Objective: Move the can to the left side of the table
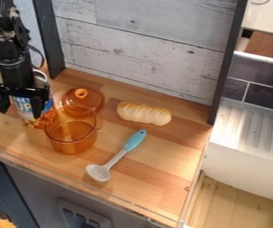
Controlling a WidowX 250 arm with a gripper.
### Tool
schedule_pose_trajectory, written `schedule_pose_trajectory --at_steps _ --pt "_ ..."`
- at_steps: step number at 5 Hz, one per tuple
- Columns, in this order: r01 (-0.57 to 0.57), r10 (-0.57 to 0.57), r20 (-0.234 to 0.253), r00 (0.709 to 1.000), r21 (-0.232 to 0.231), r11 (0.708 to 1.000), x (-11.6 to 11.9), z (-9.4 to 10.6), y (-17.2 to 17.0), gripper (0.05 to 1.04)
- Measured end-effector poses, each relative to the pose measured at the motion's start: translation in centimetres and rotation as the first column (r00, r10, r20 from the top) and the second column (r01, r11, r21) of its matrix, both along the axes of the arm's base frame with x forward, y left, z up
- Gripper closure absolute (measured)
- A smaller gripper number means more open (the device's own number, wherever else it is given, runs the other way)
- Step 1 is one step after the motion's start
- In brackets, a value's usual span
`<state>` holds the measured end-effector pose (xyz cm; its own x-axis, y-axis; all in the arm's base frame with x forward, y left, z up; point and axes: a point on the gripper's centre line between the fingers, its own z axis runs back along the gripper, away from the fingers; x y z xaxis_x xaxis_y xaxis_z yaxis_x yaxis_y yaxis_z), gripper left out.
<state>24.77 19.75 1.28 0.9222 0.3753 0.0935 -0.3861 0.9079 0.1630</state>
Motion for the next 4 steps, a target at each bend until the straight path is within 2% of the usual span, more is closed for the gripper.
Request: schedule_pose_trajectory --at_steps 3,4 --pt "-0.110 0.110 0.025 0.994 -0.001 0.994 2.1 0.4 4.5 0.083" --pt "-0.130 0.130 0.014 0.991 -0.005 0.992 2.7 0.2 5.7 0.083"
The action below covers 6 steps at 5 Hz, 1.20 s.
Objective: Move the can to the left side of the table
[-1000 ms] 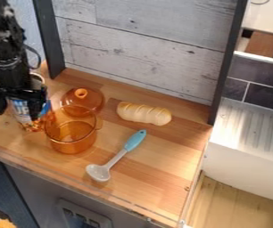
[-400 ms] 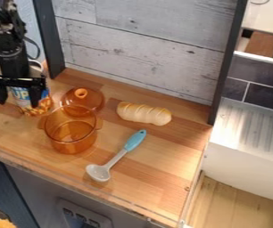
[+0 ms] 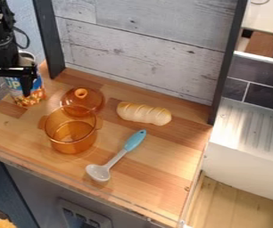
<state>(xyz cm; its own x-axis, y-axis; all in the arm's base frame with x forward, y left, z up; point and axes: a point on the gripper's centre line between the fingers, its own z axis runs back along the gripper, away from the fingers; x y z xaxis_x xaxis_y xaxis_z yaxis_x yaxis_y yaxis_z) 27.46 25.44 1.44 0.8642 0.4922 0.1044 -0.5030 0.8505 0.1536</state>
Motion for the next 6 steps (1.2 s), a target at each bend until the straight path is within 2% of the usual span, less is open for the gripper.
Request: schedule_pose_trajectory --at_steps 2,3,4,5,6 --pt "-0.001 0.001 0.006 1.000 -0.001 1.000 0.3 0.2 0.7 0.083" --pt "0.037 -0.037 -0.010 0.999 -0.019 0.999 -0.8 0.0 -0.4 0.083" --pt "0.062 -0.062 0.010 0.998 -0.014 0.998 -2.4 1.9 -1.9 0.083" --pt "0.104 -0.104 0.005 0.995 -0.017 0.994 -3.5 3.2 -3.0 0.083" --pt "0.135 -0.135 0.049 0.990 0.009 0.991 -3.7 6.0 -3.5 0.083"
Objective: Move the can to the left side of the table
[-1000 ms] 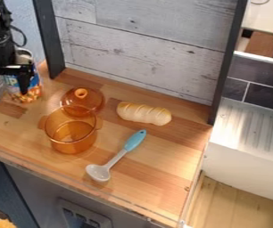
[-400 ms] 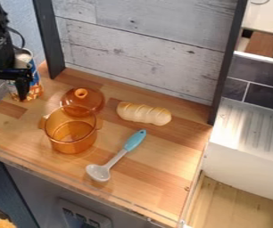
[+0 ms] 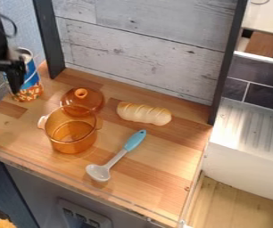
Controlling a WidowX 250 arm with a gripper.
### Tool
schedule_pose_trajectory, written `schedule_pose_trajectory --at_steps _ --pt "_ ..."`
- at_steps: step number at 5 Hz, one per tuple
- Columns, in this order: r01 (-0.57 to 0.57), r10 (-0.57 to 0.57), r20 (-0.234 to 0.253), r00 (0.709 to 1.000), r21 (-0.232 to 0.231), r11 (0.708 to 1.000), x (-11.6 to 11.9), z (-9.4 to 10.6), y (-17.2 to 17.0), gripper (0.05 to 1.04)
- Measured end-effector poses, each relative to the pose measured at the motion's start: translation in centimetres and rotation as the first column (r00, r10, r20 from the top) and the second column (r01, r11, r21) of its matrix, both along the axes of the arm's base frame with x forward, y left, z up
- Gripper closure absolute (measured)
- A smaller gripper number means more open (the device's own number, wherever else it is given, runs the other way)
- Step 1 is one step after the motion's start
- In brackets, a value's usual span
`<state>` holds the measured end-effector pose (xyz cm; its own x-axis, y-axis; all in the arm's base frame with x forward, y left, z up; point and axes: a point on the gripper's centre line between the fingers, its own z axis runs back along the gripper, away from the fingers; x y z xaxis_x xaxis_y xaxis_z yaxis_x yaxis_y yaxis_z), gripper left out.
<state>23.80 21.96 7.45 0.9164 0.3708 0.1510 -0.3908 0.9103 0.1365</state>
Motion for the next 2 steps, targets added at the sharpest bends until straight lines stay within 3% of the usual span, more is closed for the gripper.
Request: schedule_pose_trajectory --at_steps 1,2 --pt "0.095 -0.095 -0.030 0.995 0.025 0.995 0.17 1.55 0.46 0.083" --pt "0.101 -0.100 -0.034 0.994 0.024 0.995 0.16 1.61 0.45 0.083"
